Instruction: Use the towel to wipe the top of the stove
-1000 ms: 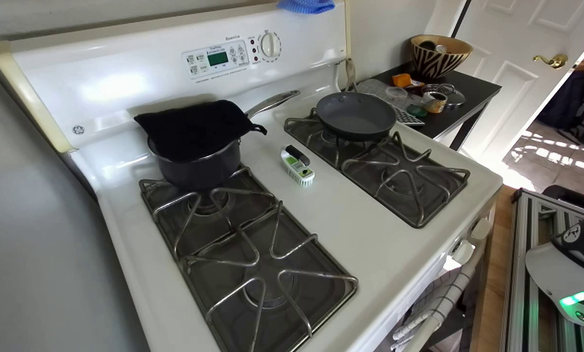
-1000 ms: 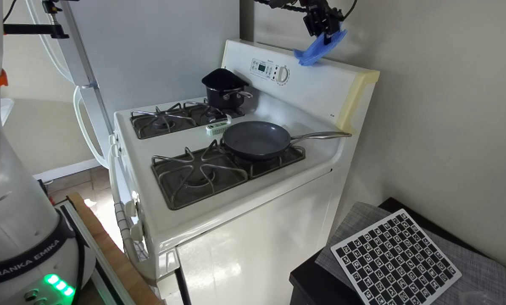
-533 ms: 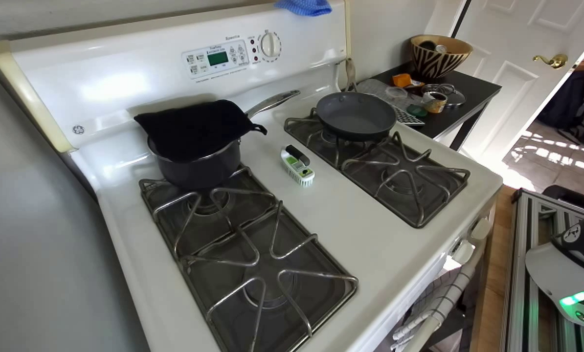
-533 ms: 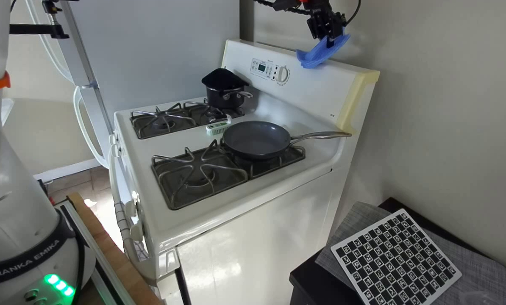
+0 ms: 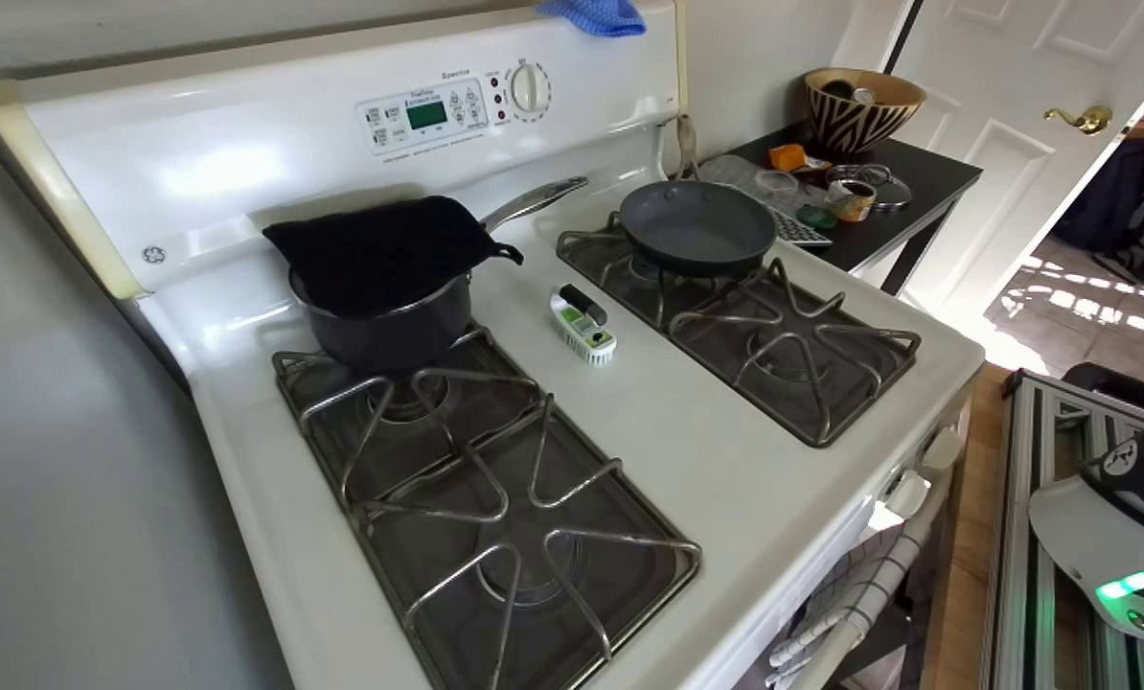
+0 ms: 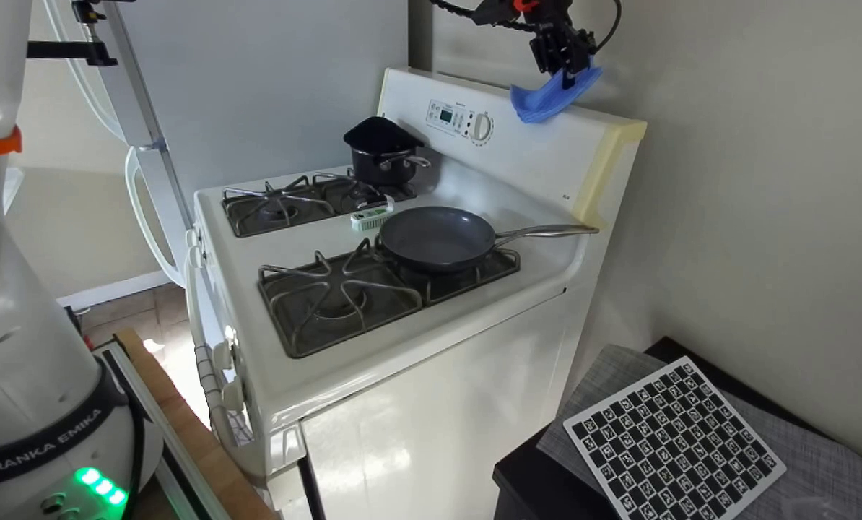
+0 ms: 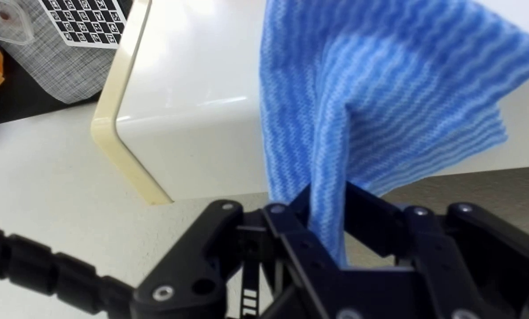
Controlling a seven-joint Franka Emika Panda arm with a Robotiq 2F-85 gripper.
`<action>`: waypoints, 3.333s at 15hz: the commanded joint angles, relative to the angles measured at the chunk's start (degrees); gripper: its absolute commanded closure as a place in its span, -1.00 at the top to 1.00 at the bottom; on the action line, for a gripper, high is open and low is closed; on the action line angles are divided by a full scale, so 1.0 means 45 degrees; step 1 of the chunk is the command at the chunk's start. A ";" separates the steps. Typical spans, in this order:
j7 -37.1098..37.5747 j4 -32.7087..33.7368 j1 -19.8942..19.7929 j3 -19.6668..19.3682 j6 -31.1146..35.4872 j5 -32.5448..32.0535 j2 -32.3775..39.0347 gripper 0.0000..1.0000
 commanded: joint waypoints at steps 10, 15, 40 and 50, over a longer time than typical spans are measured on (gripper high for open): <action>-0.0050 0.1289 -0.0175 -0.0188 -0.0383 0.0496 0.0940 -0.99; -0.0047 0.1191 -0.0140 -0.0185 -0.0377 0.0449 0.0876 -0.99; 0.0005 0.0294 -0.0200 -0.0192 -0.0381 0.0502 0.0301 -1.00; -0.0091 -0.0592 -0.0083 -0.0302 -0.0832 0.0706 -0.0111 -1.00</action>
